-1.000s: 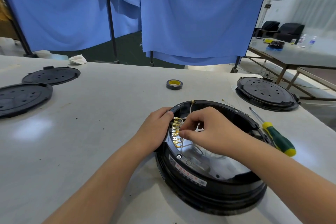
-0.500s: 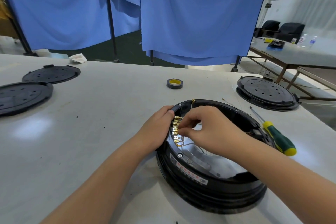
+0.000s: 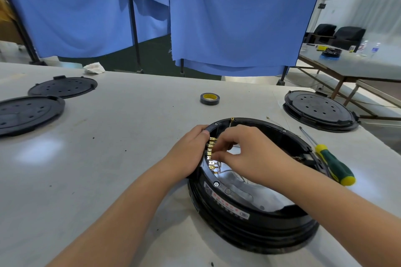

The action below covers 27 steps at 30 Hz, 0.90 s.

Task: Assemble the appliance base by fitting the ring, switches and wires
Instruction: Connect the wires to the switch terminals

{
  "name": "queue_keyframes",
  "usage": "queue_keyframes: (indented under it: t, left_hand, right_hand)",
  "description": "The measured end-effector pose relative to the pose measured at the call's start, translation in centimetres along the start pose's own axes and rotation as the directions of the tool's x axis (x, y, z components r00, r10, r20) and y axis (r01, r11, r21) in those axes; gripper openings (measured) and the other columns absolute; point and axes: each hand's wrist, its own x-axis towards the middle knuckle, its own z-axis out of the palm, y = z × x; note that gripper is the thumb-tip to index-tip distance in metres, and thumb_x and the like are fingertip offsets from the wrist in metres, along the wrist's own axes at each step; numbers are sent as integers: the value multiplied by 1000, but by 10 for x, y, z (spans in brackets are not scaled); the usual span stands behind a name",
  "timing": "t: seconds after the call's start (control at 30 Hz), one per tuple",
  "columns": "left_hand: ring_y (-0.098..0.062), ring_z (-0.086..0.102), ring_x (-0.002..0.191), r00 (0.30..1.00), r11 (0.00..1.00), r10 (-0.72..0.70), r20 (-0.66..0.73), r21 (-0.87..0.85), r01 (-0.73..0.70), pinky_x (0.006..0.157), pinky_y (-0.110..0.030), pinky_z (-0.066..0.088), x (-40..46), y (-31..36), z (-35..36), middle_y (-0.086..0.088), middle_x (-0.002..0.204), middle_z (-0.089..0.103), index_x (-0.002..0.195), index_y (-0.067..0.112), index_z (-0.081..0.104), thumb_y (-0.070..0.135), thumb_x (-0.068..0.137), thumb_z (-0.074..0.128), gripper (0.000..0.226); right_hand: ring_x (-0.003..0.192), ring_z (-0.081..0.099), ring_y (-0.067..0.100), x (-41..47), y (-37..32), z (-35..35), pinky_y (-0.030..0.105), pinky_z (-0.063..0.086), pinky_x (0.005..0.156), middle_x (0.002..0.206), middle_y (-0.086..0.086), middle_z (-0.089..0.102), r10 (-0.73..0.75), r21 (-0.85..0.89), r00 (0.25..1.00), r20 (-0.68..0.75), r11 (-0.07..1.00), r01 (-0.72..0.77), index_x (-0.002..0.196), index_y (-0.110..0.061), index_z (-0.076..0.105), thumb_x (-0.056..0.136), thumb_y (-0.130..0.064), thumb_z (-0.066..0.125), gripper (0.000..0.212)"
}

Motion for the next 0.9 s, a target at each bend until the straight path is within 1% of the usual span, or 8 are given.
queue_keyframes:
  t: [0.17, 0.27, 0.37, 0.47, 0.53, 0.67, 0.83, 0.9]
  left_hand:
    - [-16, 62, 98, 1000, 1000, -3, 4, -27, 4, 87, -32, 45, -1, 4, -2, 2, 101, 68, 102, 27, 64, 18, 99, 39, 26]
    - [-16, 66, 95, 1000, 998, -13, 13, -63, 14, 88, -35, 49, -2, 3, -4, 2, 97, 72, 96, 32, 66, 18, 94, 52, 20]
    - [-8, 69, 81, 1000, 996, -1, 30, -88, 4, 80, -28, 53, -3, 2, -5, 10, 85, 74, 91, 37, 69, 16, 88, 61, 23]
    - [-7, 69, 74, 1000, 990, -13, -14, -140, 11, 73, -23, 54, -4, 4, -4, 10, 80, 75, 86, 37, 71, 9, 87, 62, 30]
    - [-6, 69, 71, 999, 987, -21, -45, -162, 14, 67, -18, 55, -6, 7, -3, 11, 77, 75, 86, 37, 71, 6, 86, 62, 33]
    - [-13, 71, 82, 996, 986, -30, -87, -163, 16, 76, -25, 56, -8, 9, -5, 5, 89, 75, 95, 32, 71, 3, 84, 63, 32]
    - [-15, 71, 83, 993, 986, -35, -108, -163, 17, 71, -20, 56, -8, 8, -8, 2, 90, 76, 99, 29, 71, 2, 84, 63, 33]
    - [-16, 71, 83, 993, 987, -41, -107, -160, 24, 71, -21, 56, -7, 7, -8, 2, 89, 76, 100, 29, 71, 2, 84, 62, 33]
  right_hand:
    - [87, 56, -9, -2, 4, -9, 8, 42, 77, 81, -21, 65, -2, 41, 1000, -20, 999, 3, 84, -31, 72, 82, -34, 70, 4]
    - [83, 61, -7, -3, 11, -30, 6, 45, 75, 81, -21, 69, 37, 146, 993, -112, 989, -21, 84, -34, 72, 81, -34, 70, 4]
    - [81, 63, -6, -6, 32, -62, 7, 46, 72, 82, -25, 70, 101, 168, 967, -235, 984, -62, 85, -34, 73, 82, -31, 69, 6]
    - [77, 64, -6, -10, 67, -88, 12, 44, 71, 79, -22, 71, 214, 189, 926, -311, 969, -160, 82, -36, 71, 85, -24, 69, 13]
    - [78, 65, -5, -14, 92, -93, 13, 43, 70, 81, -19, 71, 316, 194, 904, -287, 944, -269, 82, -37, 70, 85, -21, 69, 16]
    - [87, 65, 10, -18, 134, -86, 26, 48, 77, 90, -8, 70, 465, 148, 867, -181, 884, -443, 89, -29, 71, 86, -21, 70, 9]
    - [84, 64, 15, -10, 155, -61, 26, 47, 70, 96, 0, 69, 492, 19, 870, -34, 871, -491, 97, -25, 71, 85, -15, 69, 16]
    - [81, 64, 18, -7, 155, -53, 28, 50, 71, 89, -2, 70, 476, 8, 879, 1, 879, -476, 89, -28, 70, 84, -13, 70, 16]
